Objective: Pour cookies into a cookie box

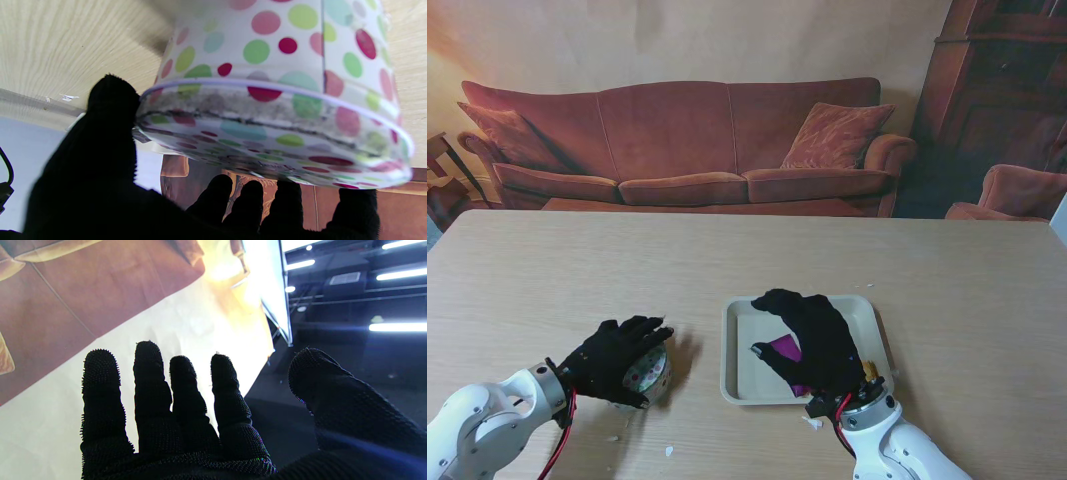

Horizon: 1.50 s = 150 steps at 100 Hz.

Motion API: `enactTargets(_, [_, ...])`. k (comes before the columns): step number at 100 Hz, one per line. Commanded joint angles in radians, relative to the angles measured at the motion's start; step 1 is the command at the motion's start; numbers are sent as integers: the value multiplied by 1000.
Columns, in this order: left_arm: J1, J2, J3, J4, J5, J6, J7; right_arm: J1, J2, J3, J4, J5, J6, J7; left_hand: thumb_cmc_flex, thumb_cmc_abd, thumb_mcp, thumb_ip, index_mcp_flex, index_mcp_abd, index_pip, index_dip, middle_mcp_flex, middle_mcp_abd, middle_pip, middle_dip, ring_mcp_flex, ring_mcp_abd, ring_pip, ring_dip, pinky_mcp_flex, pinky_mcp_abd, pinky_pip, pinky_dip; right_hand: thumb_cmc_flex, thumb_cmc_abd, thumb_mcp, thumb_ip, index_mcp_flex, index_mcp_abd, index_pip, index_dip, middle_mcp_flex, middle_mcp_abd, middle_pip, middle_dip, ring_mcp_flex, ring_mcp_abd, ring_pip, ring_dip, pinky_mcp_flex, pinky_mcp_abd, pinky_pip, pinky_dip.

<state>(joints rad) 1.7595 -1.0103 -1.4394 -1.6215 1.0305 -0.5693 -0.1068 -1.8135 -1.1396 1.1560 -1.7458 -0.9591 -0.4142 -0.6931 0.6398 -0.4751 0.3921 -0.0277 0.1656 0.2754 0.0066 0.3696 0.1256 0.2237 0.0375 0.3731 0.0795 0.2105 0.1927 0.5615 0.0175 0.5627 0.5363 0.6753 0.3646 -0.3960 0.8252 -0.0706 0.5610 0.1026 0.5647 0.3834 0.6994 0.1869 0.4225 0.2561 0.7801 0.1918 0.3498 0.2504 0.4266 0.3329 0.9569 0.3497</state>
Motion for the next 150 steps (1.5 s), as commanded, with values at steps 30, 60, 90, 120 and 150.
enactTargets(30, [21,-10,-25,-22,-23,-26,14,-3,-5,-3,-1,-2,3,13,94,44,230,75,-12,16,26,17,10,15,4,14,85,17,107,46,84,-132,355,94,7,33,13,43,-11,6,37,-4,-13,-6,10,4,7,-15,-25,0,-4,-4,16,8])
enactTargets(60, [53,-16,-65,-70,-31,-59,28,-5,-5,0,-1,-3,3,11,98,44,236,70,2,15,36,16,14,16,3,13,91,16,111,45,89,-136,362,94,7,33,13,43,-12,6,37,-4,-13,-5,10,4,7,-14,-25,0,-5,-3,15,7])
enactTargets(90, [51,-22,-144,-101,-21,-75,52,-9,-4,4,-3,-6,3,9,95,48,239,65,11,13,44,15,23,16,5,14,101,16,119,46,97,-137,373,96,7,32,14,43,-11,7,37,-4,-11,-7,10,4,6,-14,-25,-1,-4,-3,16,7])
enactTargets(120, [30,-24,-274,-61,9,-82,95,-8,-3,4,-2,-3,3,20,94,48,233,58,19,10,47,12,37,17,6,13,113,20,121,45,97,-126,379,98,7,31,14,42,-8,4,36,-4,-6,-8,9,3,8,-13,-25,0,-5,-3,16,7])
enactTargets(150, [-9,-13,-331,86,48,-19,117,-7,-2,2,0,-2,7,29,123,78,162,35,30,0,49,4,41,16,3,6,113,28,108,38,85,-120,359,95,8,32,15,43,-1,4,37,-3,3,-8,7,2,9,-13,-25,0,-5,-3,15,7])
